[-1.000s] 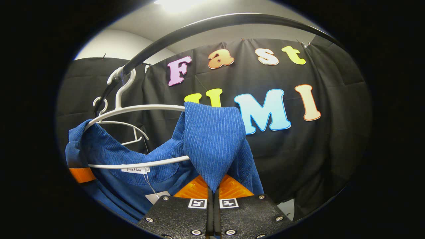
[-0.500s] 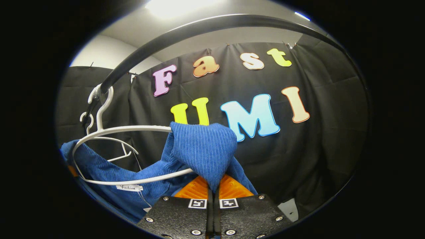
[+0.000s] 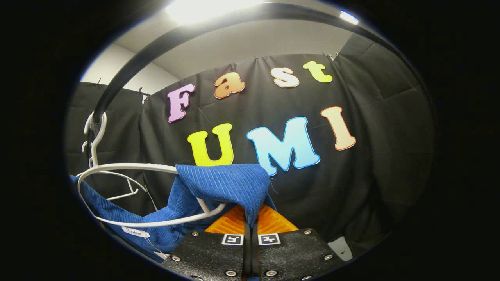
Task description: Grasp the clothes on the hanger with both hands and then place them into the laundry hamper below.
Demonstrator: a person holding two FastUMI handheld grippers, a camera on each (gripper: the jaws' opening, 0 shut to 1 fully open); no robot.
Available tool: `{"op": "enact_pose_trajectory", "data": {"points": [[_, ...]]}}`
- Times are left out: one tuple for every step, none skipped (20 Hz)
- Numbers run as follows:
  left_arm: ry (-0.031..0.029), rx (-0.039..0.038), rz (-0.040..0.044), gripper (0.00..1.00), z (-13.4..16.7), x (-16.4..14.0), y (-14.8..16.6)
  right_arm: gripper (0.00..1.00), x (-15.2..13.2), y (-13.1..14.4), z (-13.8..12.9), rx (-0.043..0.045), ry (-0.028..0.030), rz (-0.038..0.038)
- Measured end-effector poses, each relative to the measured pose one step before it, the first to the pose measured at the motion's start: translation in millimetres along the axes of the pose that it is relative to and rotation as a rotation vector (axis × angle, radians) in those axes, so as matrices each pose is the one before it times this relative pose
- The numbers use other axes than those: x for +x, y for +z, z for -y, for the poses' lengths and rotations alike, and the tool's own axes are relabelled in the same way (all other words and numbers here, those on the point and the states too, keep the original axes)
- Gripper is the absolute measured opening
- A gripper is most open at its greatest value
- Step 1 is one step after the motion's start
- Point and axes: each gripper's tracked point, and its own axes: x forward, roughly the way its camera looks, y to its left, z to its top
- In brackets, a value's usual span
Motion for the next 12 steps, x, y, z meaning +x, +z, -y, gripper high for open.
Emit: {"op": "enact_pose_trajectory", "data": {"points": [[0.00576,-0.01719,-0.00548,0.02,-7.29,3.19,-0.43,0.00,2.90,2.51,1.48,-0.00363,-0.00230,0.00697],[0.00569,-0.01107,-0.00633,0.02,-7.31,4.49,-0.41,0.00,1.49,2.88,0.52,-0.00203,-0.00073,0.00741],[0.00752,-0.00409,-0.00375,0.02,-7.32,5.15,-1.53,0.00,1.72,2.19,1.70,-0.00123,-0.00336,0.00801],[0.00291,-0.00290,-0.00410,0.02,-5.81,3.26,-1.64,0.00,2.44,2.68,2.79,0.00005,-0.00725,0.00542],[0.00263,-0.00367,-0.00775,0.02,-4.38,3.58,-1.04,0.00,4.63,1.09,2.88,0.00464,-0.00492,0.00165],[0.00295,-0.00338,-0.00286,0.02,-3.18,2.98,-0.76,0.00,3.10,1.90,4.61,0.00185,-0.00772,0.00527],[-0.00181,-0.00775,-0.00209,0.02,-0.85,2.50,-0.35,0.00,3.27,1.79,5.18,-0.00158,-0.00893,0.00928],[-0.00693,-0.01082,0.00026,0.02,-0.70,2.76,-0.83,0.00,3.01,3.71,4.15,0.00054,-0.00463,0.00975],[-0.00602,-0.00737,-0.00025,0.02,-0.56,0.06,0.69,0.00,0.85,2.15,3.74,0.00132,-0.00545,0.00689],[-0.00744,-0.00323,0.00512,0.01,-1.08,3.18,-0.35,0.00,3.05,3.42,3.80,0.00046,-0.00455,0.00885],[-0.00858,0.00537,0.00370,0.01,-1.04,1.68,1.90,0.00,3.80,2.91,1.72,-0.00154,-0.00512,0.00907],[-0.00917,0.00976,0.00151,0.02,-0.90,0.96,-0.22,0.00,3.25,2.47,3.13,-0.00510,-0.00621,0.00948]]}}
